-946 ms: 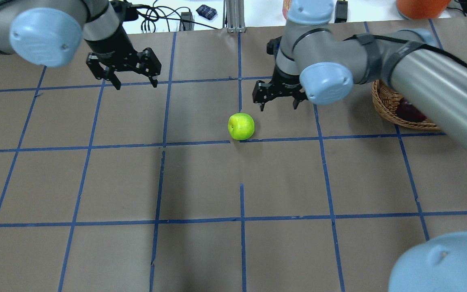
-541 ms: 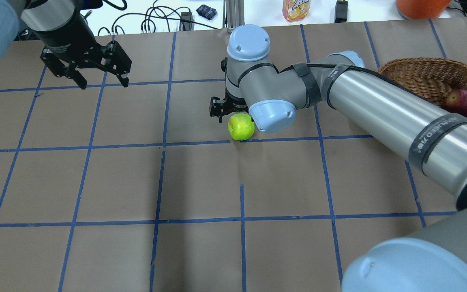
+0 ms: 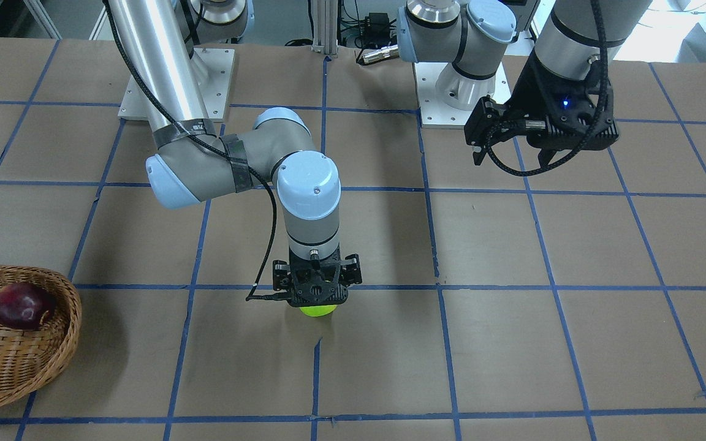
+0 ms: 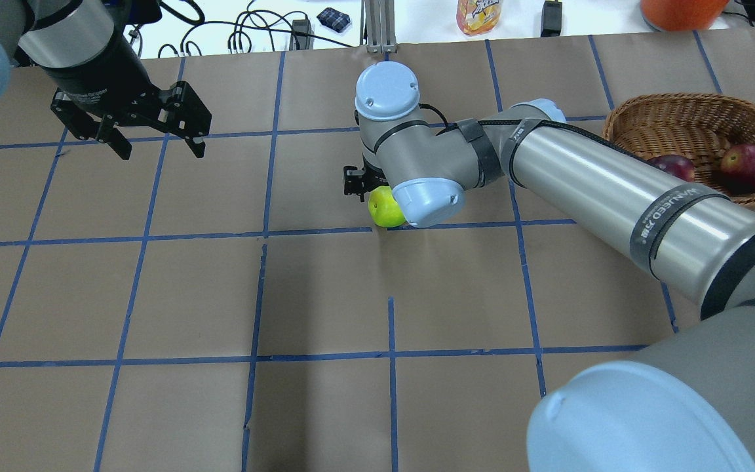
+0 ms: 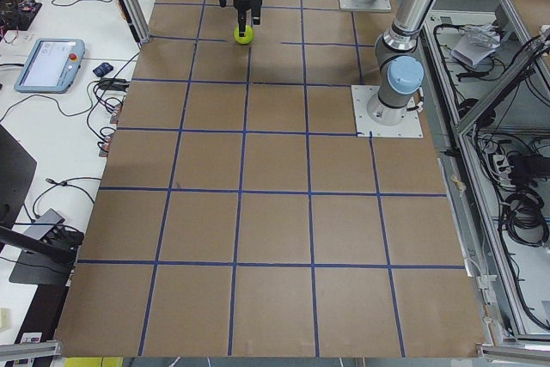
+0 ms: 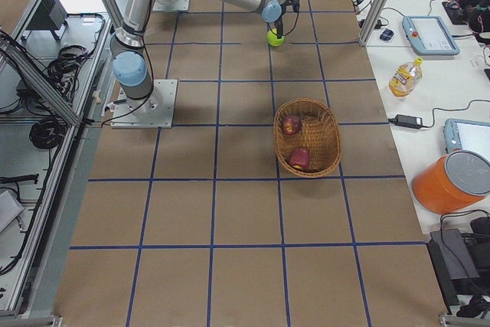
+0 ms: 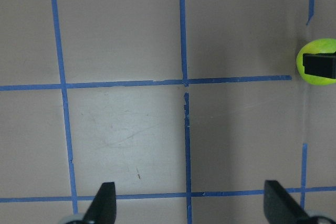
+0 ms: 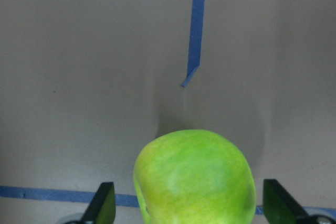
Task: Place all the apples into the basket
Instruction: 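Lower the right gripper onto the green apple and grasp it, then carry the green apple into the basket and open the right gripper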
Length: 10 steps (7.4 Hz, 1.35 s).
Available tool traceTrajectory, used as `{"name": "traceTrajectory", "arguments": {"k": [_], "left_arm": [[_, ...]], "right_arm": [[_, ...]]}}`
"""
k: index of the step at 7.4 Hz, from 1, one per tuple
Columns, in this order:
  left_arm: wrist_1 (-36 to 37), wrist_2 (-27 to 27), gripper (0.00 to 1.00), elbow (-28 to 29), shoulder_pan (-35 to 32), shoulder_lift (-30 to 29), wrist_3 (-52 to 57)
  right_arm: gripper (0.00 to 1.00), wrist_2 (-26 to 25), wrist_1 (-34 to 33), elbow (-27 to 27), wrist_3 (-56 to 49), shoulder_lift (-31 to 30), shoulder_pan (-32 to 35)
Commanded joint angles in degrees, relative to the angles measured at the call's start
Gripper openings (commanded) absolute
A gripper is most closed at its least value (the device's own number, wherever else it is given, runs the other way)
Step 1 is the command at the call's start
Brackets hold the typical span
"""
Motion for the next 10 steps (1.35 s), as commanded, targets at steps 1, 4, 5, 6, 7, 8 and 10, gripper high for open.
{"name": "traceTrajectory", "arguments": {"k": [1, 4, 5, 6, 7, 8, 10], "left_arm": [[-1.5, -0.1, 1.00, 1.2, 0.1, -1.2, -2.6], [-2.2, -1.5, 1.00, 2.7, 2.0, -1.5, -1.8], [-2.6, -1.5, 1.00, 2.7, 3.6, -1.5, 1.1], [-3.1, -1.4, 1.00, 2.6, 4.2, -1.3, 4.7], [-3.3, -1.4, 1.00, 2.5, 3.8, -1.4, 4.7], [-3.3, -1.4, 1.00, 2.4, 3.6, -1.7, 4.1], [-3.3, -1.8, 1.00, 2.4, 3.1, -1.9, 3.8]], "right_arm": [[1.00, 0.2, 0.4, 0.2, -0.1, 2.6, 0.0], [0.61, -0.1, 1.2, -0.7, -0.1, 2.2, 0.0], [0.57, 0.0, 1.5, -0.7, -0.3, 0.7, -1.0], [0.55, 0.1, 4.6, -0.8, -0.5, -1.7, -2.8], [0.43, 0.5, 7.5, -0.7, -1.1, -4.6, -6.2], [0.48, 1.7, 11.2, -0.5, -3.8, -7.3, -11.5], [0.48, 1.3, 17.3, -0.2, -11.9, -11.3, -24.1]]}}
